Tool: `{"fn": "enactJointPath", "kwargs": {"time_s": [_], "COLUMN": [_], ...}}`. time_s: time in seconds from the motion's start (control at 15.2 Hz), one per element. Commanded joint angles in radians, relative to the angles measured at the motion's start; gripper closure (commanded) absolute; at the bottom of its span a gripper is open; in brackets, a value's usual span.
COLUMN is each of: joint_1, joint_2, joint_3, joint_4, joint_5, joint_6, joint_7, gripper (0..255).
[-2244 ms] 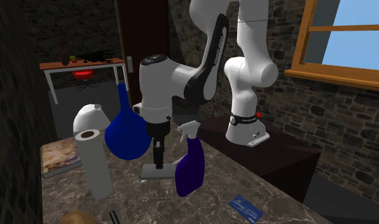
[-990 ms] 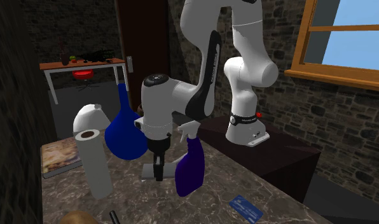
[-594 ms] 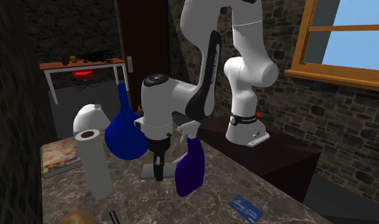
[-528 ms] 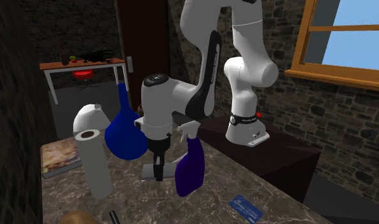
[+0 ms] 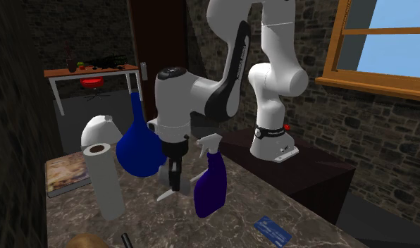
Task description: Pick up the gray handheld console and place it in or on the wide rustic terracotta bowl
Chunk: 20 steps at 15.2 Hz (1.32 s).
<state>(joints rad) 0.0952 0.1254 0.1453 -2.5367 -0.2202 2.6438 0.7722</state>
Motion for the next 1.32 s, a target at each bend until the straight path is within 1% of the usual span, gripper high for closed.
{"fn": "enactJointPath", "kwargs": {"time_s": [0.0, 0.59, 1.25], "joint_1": [-0.002, -0.001, 0.006], "joint_2": [-0.028, -0.146, -0.257], "joint_3": [0.006, 0.016, 0.015], "joint_4": [0.001, 0.014, 0.052], "joint_5": [0.018, 0.084, 0.129], "joint_6": [-0.028, -0.155, -0.300], "joint_7": [-0.014, -0.069, -0.110], "gripper": [255, 255, 255]}}
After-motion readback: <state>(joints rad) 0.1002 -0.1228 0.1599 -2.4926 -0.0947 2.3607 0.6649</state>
